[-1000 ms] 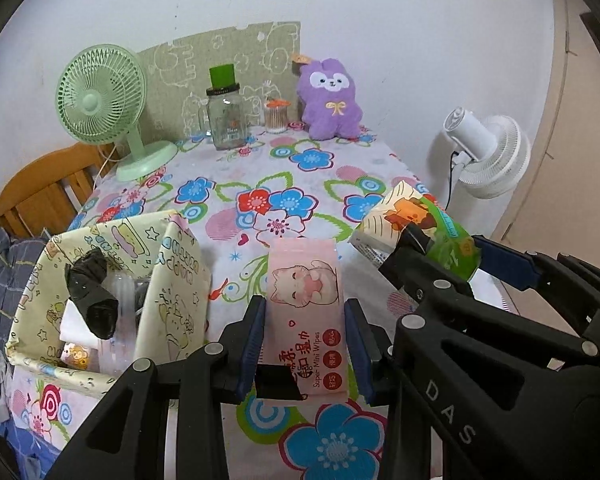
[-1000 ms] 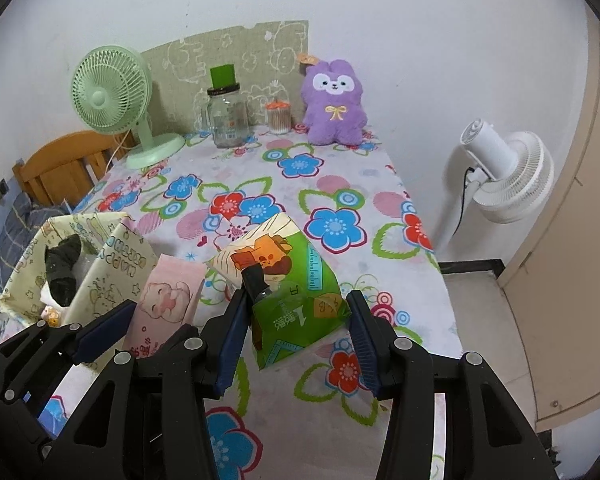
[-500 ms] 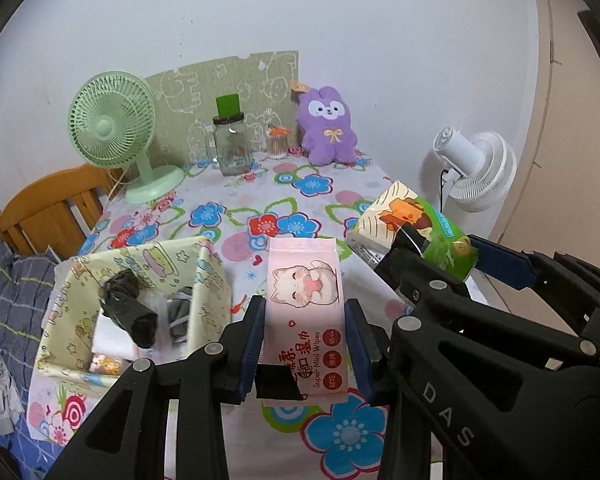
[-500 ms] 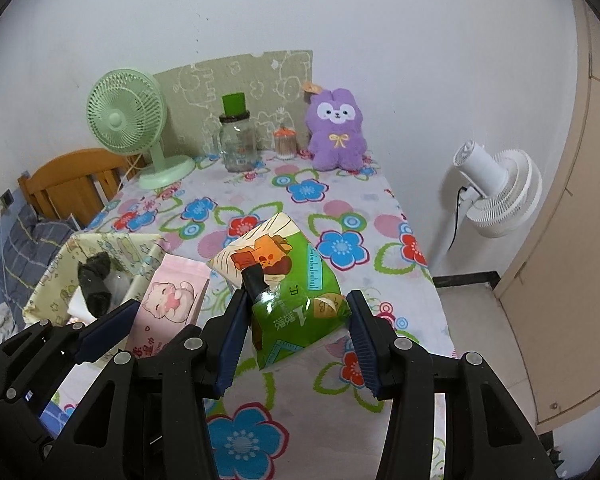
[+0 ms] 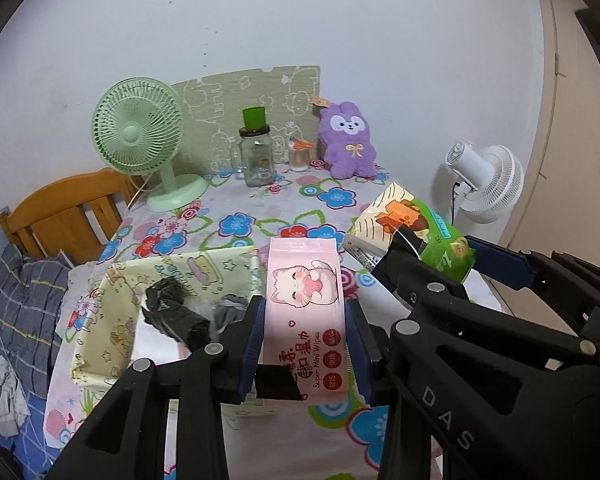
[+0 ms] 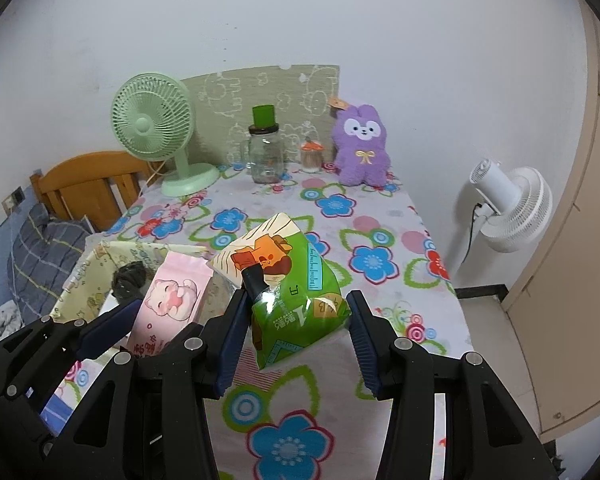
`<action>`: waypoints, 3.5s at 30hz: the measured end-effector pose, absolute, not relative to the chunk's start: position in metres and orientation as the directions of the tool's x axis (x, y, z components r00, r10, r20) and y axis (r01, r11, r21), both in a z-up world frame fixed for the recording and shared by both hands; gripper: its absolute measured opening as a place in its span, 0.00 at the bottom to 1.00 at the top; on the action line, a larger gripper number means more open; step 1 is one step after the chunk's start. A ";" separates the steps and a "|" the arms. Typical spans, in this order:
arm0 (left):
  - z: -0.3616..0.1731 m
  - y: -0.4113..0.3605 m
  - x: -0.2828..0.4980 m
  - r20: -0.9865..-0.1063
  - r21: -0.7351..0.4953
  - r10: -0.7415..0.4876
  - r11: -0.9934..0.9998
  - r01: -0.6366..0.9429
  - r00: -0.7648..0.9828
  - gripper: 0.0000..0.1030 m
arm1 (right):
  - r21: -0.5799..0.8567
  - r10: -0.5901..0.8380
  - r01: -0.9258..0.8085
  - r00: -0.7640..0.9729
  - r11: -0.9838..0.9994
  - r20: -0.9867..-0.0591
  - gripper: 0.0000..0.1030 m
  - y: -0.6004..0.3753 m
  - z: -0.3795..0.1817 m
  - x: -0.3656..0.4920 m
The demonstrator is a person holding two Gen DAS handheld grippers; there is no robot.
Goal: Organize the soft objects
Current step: 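Carry the pink wipes pack and green tissue pack over the fabric box with both grippers, then lower both packs into the fabric box and open both grippers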
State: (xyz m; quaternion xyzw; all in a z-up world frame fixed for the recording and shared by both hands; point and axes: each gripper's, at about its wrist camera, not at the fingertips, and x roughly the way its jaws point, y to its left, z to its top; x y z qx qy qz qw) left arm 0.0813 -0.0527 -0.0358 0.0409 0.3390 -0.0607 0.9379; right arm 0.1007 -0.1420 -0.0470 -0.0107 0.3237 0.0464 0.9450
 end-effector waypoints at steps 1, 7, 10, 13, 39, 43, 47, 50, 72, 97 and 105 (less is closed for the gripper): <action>-0.036 -0.050 0.082 -0.641 0.037 -0.082 0.990 0.137 0.763 0.39 | 0.011 0.083 -0.097 0.786 0.995 -0.613 0.51 -0.139 -0.047 0.101; -0.035 -0.032 0.086 -0.642 0.036 -0.063 0.993 0.112 0.764 0.39 | 0.028 0.117 -0.127 0.781 0.991 -0.614 0.51 -0.120 -0.047 0.105; -0.037 -0.022 0.089 -0.644 0.038 -0.054 0.994 0.103 0.763 0.39 | 0.030 0.129 -0.141 0.778 0.990 -0.615 0.51 -0.112 -0.047 0.108; -0.039 -0.014 0.091 -0.647 0.032 -0.050 0.995 0.093 0.761 0.39 | 0.033 0.146 -0.160 0.772 0.987 -0.618 0.51 -0.102 -0.049 0.111; -0.077 0.051 0.132 -0.711 0.011 -0.016 0.999 0.035 0.703 0.39 | 0.041 0.228 -0.274 0.699 0.961 -0.678 0.51 -0.035 -0.082 0.153; -0.082 0.059 0.134 -0.714 0.008 -0.016 0.999 0.032 0.700 0.40 | 0.040 0.232 -0.284 0.686 0.958 -0.690 0.51 -0.027 -0.088 0.158; -0.088 0.068 0.137 -0.729 -0.008 -0.015 1.000 0.013 0.684 0.43 | 0.036 0.237 -0.299 0.672 0.954 -0.701 0.51 -0.017 -0.092 0.161; -0.090 0.075 0.135 -0.737 -0.015 -0.011 1.000 0.000 0.675 0.53 | 0.045 0.255 -0.319 0.658 0.947 -0.708 0.51 -0.009 -0.096 0.161; -0.089 0.088 0.111 -0.728 0.015 0.022 1.000 -0.016 0.685 0.87 | 0.133 0.356 -0.385 0.593 0.913 -0.722 0.76 0.008 -0.107 0.154; -0.057 0.048 0.096 -0.659 0.017 0.001 1.000 0.013 0.753 0.97 | 0.110 0.286 -0.289 0.688 0.951 -0.667 0.84 -0.044 -0.076 0.134; -0.046 0.021 0.090 -0.642 0.033 -0.019 0.998 0.053 0.766 1.00 | 0.106 0.254 -0.244 0.721 0.964 -0.645 0.84 -0.074 -0.065 0.123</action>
